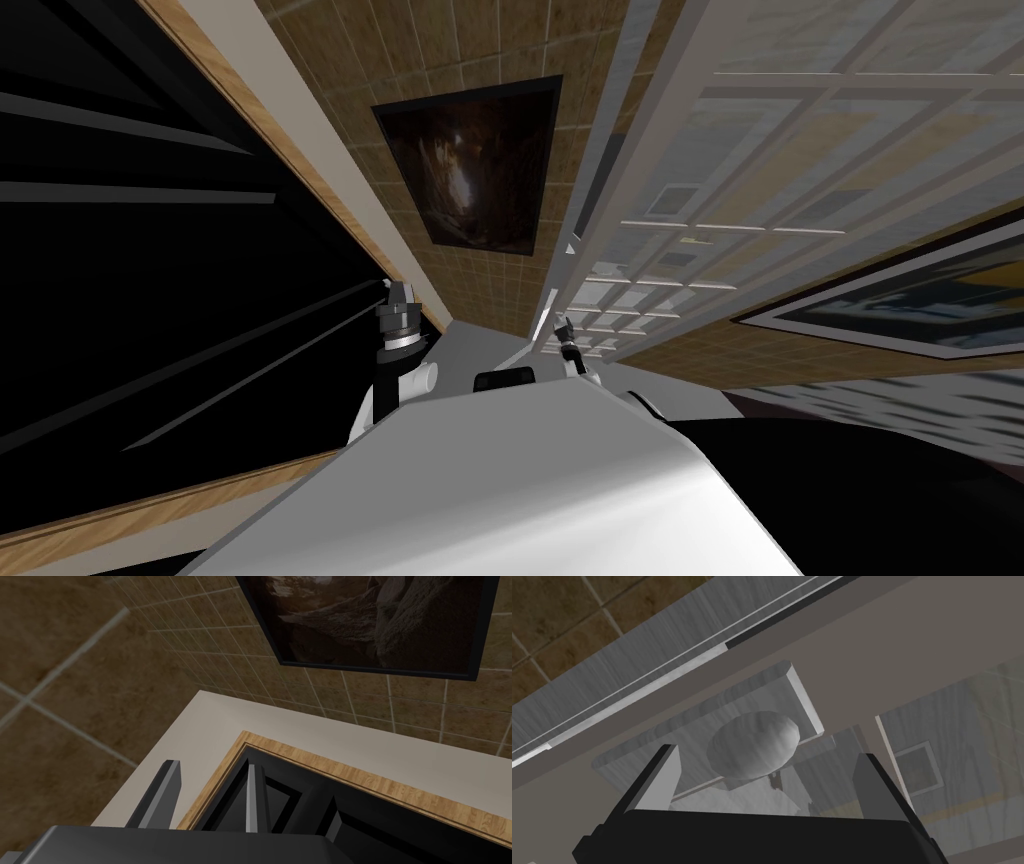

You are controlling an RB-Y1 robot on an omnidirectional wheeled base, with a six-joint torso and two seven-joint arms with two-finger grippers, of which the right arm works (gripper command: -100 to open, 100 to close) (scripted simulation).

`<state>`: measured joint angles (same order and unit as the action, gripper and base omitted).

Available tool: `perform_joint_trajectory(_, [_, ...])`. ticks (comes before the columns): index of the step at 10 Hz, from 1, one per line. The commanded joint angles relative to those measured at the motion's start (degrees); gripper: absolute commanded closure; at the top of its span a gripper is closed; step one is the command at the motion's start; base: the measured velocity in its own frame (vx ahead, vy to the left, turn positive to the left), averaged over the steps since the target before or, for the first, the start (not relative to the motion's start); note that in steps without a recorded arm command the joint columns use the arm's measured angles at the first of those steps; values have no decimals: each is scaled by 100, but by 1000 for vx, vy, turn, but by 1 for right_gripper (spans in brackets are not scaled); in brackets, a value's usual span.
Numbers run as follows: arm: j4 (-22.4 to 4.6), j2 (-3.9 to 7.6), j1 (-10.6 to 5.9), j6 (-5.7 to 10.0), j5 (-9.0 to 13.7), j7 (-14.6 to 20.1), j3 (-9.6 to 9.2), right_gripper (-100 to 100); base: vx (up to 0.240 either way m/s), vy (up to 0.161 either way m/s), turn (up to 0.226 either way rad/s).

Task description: Pull the door open

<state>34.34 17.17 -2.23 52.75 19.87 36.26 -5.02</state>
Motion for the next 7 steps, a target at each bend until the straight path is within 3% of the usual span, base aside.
perform_joint_trajectory(1, [16,-5,0,-9,44,161,-26,-100,-35,-9,5])
perform_joint_trajectory(7, [117,-62,-24,-65,418,1095,-244,-100,-50,-8,11])
